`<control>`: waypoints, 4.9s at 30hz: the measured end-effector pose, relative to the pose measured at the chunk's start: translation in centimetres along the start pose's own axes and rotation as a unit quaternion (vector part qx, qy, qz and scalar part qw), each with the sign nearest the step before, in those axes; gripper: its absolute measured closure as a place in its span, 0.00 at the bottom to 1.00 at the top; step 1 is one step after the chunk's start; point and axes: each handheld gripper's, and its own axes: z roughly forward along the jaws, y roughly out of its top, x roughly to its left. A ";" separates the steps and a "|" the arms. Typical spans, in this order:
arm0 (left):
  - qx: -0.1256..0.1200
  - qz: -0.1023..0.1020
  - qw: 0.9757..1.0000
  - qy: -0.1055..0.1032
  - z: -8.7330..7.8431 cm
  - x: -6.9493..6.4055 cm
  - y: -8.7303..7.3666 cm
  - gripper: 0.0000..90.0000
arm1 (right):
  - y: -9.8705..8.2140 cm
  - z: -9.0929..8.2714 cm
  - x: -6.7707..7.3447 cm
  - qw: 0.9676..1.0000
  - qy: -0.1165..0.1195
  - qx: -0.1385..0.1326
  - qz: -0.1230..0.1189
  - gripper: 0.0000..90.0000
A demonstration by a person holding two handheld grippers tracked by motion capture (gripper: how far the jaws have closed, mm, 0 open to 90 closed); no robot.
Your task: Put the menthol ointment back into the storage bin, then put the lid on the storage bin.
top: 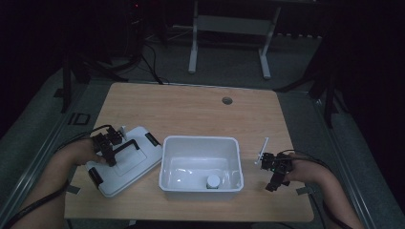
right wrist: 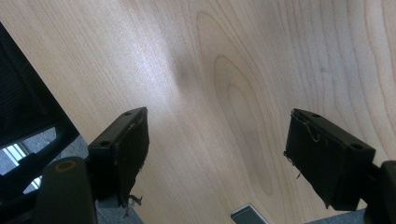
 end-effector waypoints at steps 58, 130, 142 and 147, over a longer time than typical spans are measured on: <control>-0.071 0.049 0.996 0.033 -14.3 -2.7 -6.0 0.93 | -0.2 -0.3 0.5 1.000 0.000 -0.009 0.006 0.23; -0.119 0.330 0.935 0.045 -16.5 -18.6 9.1 0.93 | 0.3 0.6 0.8 1.000 0.011 -0.004 0.004 0.23; -0.128 0.352 0.927 0.025 -14.7 -19.5 12.1 0.93 | 0.0 1.0 0.6 1.000 0.013 -0.002 0.005 0.23; -0.115 0.350 0.929 0.029 -13.8 -19.3 12.8 0.93 | -0.1 1.1 0.5 1.000 0.013 -0.004 0.007 0.23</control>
